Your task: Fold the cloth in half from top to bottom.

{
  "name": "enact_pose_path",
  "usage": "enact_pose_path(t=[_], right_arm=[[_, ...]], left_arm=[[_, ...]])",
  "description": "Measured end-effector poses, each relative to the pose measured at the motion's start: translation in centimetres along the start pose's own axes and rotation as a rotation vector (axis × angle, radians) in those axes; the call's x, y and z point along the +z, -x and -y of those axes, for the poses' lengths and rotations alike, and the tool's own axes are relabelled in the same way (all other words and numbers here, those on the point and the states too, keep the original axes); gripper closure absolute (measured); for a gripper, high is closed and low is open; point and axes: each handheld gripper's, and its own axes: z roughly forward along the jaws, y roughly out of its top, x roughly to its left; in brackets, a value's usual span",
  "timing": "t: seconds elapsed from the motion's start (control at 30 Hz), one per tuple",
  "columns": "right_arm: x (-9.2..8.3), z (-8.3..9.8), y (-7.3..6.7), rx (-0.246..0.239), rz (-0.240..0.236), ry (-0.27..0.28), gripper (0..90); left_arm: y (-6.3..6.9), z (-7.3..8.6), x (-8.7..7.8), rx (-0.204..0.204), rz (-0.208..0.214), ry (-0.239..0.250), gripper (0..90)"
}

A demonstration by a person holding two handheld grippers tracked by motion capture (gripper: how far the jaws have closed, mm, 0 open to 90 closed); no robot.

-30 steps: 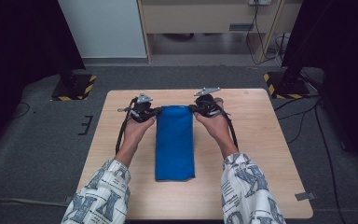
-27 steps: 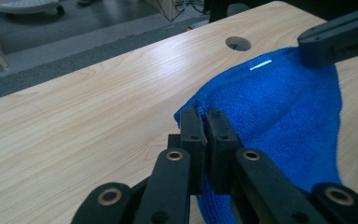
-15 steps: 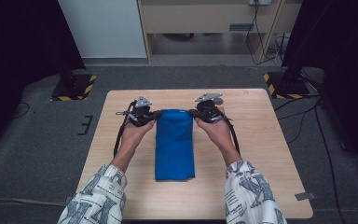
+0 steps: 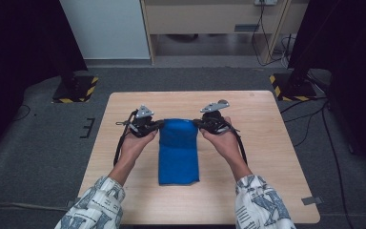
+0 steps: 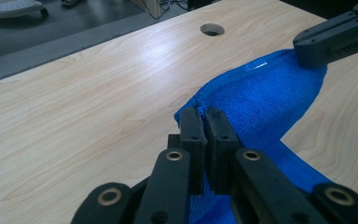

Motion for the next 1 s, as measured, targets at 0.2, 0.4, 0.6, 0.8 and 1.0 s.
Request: enact_pose_path(t=[0.2, 0.4, 0.6, 0.8, 1.0], right_arm=[[-0.2, 0.7, -0.4, -0.007, -0.012, -0.001, 87.7], [-0.8, 1.2, -1.0, -0.023, -0.021, 0.001, 87.6], [-1.1, 2.3, -1.7, -0.035, -0.035, -0.004, 87.6], [-1.3, 2.6, -1.6, -0.027, -0.040, 0.002, 87.6], [-1.7, 2.6, -1.8, -0.028, -0.048, 0.009, 87.6]], left_arm=[[0.4, 0.5, -0.3, 0.011, 0.009, -0.002, 86.9], [1.0, 1.3, -0.9, 0.011, 0.022, 0.000, 86.8], [1.6, 1.9, -1.3, 0.010, 0.033, -0.003, 86.7], [2.0, 2.3, -1.6, 0.007, 0.045, -0.001, 86.6], [2.2, 2.3, -2.0, 0.011, 0.054, 0.010, 86.6]])
